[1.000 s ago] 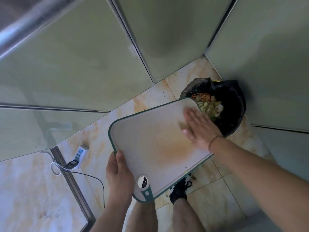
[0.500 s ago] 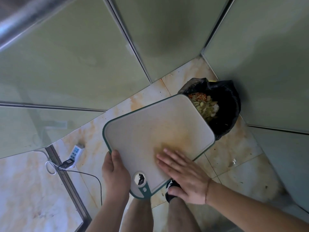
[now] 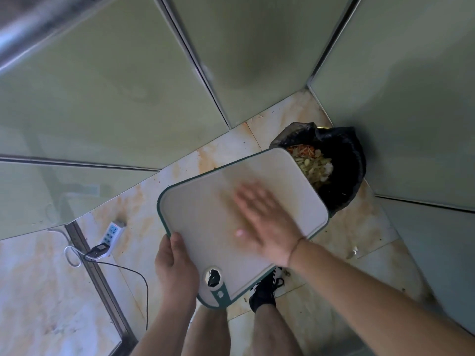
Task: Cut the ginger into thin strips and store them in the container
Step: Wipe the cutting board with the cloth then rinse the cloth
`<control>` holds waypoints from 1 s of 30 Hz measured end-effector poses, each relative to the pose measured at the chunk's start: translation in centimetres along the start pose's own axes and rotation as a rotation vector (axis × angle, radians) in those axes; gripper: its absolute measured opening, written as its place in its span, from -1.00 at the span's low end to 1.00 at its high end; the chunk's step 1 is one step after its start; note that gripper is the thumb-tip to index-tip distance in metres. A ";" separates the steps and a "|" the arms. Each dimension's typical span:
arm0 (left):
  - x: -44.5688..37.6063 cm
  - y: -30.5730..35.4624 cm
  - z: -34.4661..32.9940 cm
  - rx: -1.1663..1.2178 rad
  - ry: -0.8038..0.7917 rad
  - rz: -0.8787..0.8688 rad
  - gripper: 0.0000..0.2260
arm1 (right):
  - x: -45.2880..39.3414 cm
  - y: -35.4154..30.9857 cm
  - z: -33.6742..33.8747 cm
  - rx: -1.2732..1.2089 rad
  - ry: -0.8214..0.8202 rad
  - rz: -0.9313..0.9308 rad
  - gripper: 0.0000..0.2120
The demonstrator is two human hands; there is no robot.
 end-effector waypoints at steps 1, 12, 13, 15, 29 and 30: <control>0.1 0.1 -0.3 0.010 -0.007 -0.006 -0.68 | -0.9 -3.7 -0.1 -0.009 0.012 0.131 -0.32; 0.1 1.0 0.5 -0.045 -0.011 -0.027 -0.67 | 2.0 15.5 -2.6 0.093 -0.156 -0.640 -0.20; 0.1 1.1 0.8 -0.060 -0.007 -0.032 -0.67 | 4.7 19.2 -2.1 0.036 -0.160 -0.922 -0.24; 0.1 1.3 1.0 -0.065 -0.004 -0.031 -0.66 | 6.7 21.1 -0.6 -0.013 -0.123 -1.096 -0.29; 0.4 2.1 -0.7 -0.045 -0.001 -0.049 -0.66 | 0.4 -0.4 -2.4 0.142 -0.140 0.334 -0.36; 0.3 2.1 -0.5 -0.057 0.001 -0.052 -0.66 | 0.3 3.4 -2.7 0.155 -0.150 0.227 -0.36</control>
Point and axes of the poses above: each hand's wrist, its own x-axis away from the middle knuckle, its own z-axis out of the back of the hand, y = z × x, the point moved 9 cm from there along -x, towards the middle knuckle, and after that the axes turned 5 degrees about z, right-handed, at the moved point
